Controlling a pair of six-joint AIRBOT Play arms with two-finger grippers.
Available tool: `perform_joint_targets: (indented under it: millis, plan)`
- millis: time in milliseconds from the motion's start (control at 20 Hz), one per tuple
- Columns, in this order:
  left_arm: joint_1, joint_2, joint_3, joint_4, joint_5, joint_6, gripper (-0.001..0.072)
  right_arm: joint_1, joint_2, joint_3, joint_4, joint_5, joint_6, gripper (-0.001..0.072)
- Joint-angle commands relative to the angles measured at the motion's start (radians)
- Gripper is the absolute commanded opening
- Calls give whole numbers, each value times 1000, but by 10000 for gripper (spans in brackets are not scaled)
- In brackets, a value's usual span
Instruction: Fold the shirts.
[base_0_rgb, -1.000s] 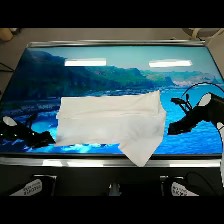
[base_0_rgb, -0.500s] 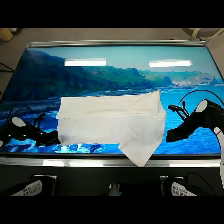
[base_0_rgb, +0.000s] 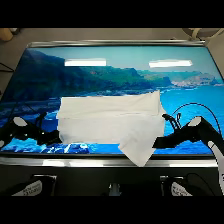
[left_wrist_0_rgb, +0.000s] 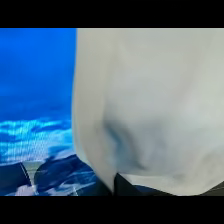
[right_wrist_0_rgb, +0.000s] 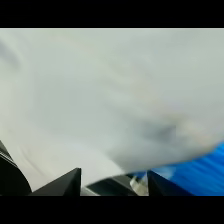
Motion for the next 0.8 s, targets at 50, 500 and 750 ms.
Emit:
perform_joint_targets:
  millis: [50,500,750]
  plan:
    - [-1,2,3,0,0,18,22,1,1,-54,89,-145,0,145]
    - [-4,154,200,-1,-47,43,21,1,103,320,85,-19,-48,14]
    - [-14,12,394,-9,17,42,21,3,-78,550,133,-170,-30,13]
